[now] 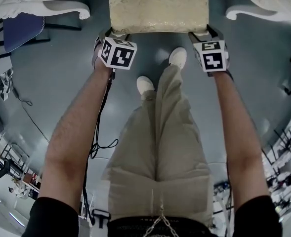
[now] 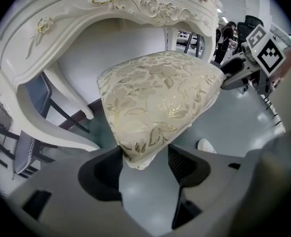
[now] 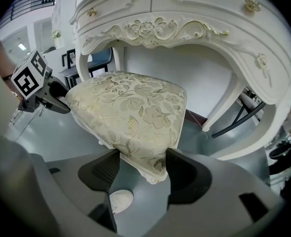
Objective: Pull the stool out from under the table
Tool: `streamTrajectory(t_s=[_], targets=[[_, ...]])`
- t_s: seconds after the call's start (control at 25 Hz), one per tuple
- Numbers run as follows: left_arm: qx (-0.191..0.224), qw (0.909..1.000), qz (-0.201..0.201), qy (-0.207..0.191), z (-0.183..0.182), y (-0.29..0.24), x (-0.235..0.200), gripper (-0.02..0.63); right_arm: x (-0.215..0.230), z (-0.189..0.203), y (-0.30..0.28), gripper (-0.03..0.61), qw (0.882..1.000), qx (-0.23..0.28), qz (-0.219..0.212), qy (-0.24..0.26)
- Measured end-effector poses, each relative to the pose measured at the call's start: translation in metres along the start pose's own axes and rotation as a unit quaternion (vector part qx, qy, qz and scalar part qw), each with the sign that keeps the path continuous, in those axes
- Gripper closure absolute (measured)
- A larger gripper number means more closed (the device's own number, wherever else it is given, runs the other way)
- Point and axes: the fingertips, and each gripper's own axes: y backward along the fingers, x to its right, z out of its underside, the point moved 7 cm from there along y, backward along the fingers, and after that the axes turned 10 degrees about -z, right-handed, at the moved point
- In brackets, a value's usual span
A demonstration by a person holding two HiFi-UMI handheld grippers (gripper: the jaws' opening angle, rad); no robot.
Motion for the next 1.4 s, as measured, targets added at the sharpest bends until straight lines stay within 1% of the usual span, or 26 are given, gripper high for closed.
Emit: streamTrajectory(t_s=[0.28, 0.44, 0.6, 0.84, 0.88, 0.96, 1.04, 1.12, 1.16, 1.2, 1.24, 1.28, 1.32, 1.36, 1.4], targets=[[-0.01, 0.9999, 0.009, 0.009, 0.024, 0.012, 0.012, 0.336, -0.014, 0.017, 0.008, 0.287, 1.0, -0.016, -0.005, 0.005], [-0.009, 1.0, 0.0, 0.002, 0.04, 0.021, 0.021, 0.336, -0.026, 0.033, 0.016, 0.287, 1.0, -0.02, -0.015, 0.004], [-0.016, 0.9998, -0.003, 0.007, 0.055, 0.028, 0.038, 0.336, -0.033, 0.053, 0.024, 0.287, 0.999, -0.029, -0.026, 0.003], [-0.033, 0.9992, -0.013, 0.015, 0.083, 0.038, 0.057, 0.336, -0.043, 0.071, 0.026, 0.287, 0.998, -0.047, -0.039, 0.027], [-0.03, 0.9992, -0.015, 0.021, 0.085, 0.04, 0.06, 0.336, -0.041, 0.072, 0.026, 0.287, 0.998, -0.049, -0.041, 0.03], [-0.011, 0.9987, -0.022, 0.045, 0.085, 0.049, 0.064, 0.337, -0.036, 0.071, 0.031, 0.287, 0.998, -0.046, -0.042, 0.029], [0.025, 0.9962, -0.031, 0.077, 0.081, 0.069, 0.069, 0.337, -0.031, 0.065, 0.045, 0.287, 0.999, -0.018, -0.03, 0.017], [0.08, 0.9903, -0.035, 0.108, 0.072, 0.101, 0.075, 0.34, -0.025, 0.055, 0.073, 0.287, 0.999, 0.035, -0.015, -0.012], [0.114, 0.985, -0.035, 0.125, 0.065, 0.123, 0.076, 0.352, -0.022, 0.05, 0.091, 0.305, 0.997, 0.07, -0.005, -0.028], [0.15, 0.9776, -0.038, 0.143, 0.058, 0.148, 0.075, 0.387, -0.018, 0.043, 0.112, 0.426, 0.993, 0.109, 0.008, -0.041], [0.186, 0.9683, -0.043, 0.161, 0.049, 0.175, 0.073, 0.443, -0.015, 0.037, 0.135, 0.532, 0.988, 0.147, 0.02, -0.05], [0.22, 0.9575, -0.051, 0.18, 0.04, 0.203, 0.069, 0.488, -0.014, 0.031, 0.158, 0.545, 0.981, 0.182, 0.025, -0.056], [0.25, 0.9463, -0.059, 0.196, 0.031, 0.231, 0.065, 0.532, -0.016, 0.026, 0.181, 0.573, 0.975, 0.213, 0.025, -0.058], [0.277, 0.9355, -0.067, 0.209, 0.024, 0.257, 0.06, 0.565, -0.02, 0.021, 0.203, 0.575, 0.969, 0.241, 0.022, -0.054], [0.3, 0.9261, -0.074, 0.217, 0.017, 0.279, 0.054, 0.571, -0.025, 0.015, 0.222, 0.575, 0.963, 0.265, 0.018, -0.046]])
